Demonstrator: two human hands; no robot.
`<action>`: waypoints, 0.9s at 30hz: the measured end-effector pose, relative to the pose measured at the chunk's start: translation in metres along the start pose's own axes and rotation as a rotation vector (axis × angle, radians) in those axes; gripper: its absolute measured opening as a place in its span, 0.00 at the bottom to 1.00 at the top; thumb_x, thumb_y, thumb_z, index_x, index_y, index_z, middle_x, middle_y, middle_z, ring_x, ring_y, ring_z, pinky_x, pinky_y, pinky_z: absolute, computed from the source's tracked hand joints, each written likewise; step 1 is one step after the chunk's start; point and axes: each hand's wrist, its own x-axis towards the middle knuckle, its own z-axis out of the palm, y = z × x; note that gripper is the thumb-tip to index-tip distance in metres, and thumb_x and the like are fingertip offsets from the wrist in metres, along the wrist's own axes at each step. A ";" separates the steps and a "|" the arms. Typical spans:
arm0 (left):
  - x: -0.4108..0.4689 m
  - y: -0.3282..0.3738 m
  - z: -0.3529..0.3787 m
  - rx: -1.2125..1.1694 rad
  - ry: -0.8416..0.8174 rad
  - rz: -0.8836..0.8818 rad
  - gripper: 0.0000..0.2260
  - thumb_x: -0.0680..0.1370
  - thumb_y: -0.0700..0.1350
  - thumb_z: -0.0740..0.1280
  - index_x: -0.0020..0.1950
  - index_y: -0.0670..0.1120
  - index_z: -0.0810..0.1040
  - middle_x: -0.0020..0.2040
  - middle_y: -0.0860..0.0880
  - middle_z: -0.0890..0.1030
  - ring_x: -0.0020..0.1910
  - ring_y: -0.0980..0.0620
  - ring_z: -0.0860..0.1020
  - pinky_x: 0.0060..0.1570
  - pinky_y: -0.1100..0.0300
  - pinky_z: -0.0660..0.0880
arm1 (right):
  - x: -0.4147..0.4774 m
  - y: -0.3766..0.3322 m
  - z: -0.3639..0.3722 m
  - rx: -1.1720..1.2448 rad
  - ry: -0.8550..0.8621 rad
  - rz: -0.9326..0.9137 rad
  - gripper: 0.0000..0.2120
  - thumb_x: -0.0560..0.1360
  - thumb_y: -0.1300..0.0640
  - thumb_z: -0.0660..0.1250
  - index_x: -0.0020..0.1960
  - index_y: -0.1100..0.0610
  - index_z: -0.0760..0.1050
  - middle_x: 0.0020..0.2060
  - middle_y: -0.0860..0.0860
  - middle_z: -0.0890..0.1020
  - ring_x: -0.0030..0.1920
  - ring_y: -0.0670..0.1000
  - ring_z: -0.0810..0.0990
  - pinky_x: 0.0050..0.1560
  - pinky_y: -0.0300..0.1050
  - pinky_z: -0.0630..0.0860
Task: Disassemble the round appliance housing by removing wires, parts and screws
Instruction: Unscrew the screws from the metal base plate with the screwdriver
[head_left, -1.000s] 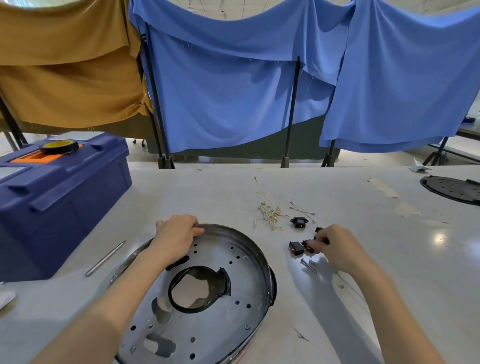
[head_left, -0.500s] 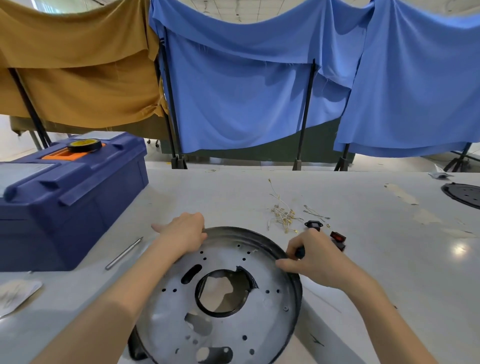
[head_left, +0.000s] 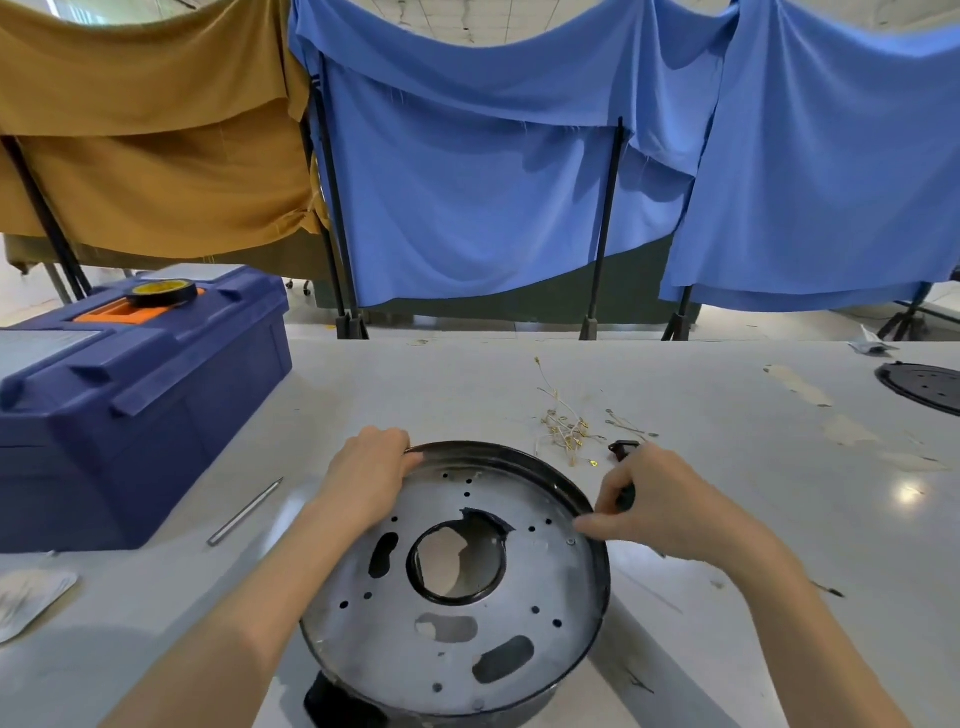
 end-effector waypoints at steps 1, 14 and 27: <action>0.001 0.000 -0.001 0.017 -0.024 -0.022 0.15 0.82 0.51 0.59 0.45 0.41 0.73 0.43 0.43 0.77 0.43 0.42 0.76 0.42 0.52 0.72 | 0.001 0.002 0.001 0.010 -0.039 0.015 0.17 0.69 0.50 0.74 0.29 0.60 0.77 0.19 0.46 0.71 0.18 0.44 0.66 0.21 0.32 0.62; -0.006 0.018 -0.004 -0.003 -0.083 0.042 0.13 0.83 0.48 0.57 0.66 0.48 0.70 0.55 0.42 0.78 0.53 0.41 0.77 0.52 0.51 0.74 | 0.016 0.016 0.007 -0.005 0.217 0.053 0.14 0.70 0.51 0.72 0.28 0.55 0.78 0.26 0.53 0.80 0.27 0.49 0.74 0.31 0.46 0.73; -0.009 0.034 0.008 -0.100 -0.170 0.339 0.35 0.75 0.61 0.64 0.78 0.56 0.53 0.79 0.53 0.53 0.78 0.54 0.47 0.75 0.44 0.44 | 0.022 0.005 0.016 0.247 0.439 -0.098 0.09 0.77 0.56 0.65 0.48 0.43 0.80 0.46 0.50 0.75 0.42 0.44 0.77 0.43 0.31 0.72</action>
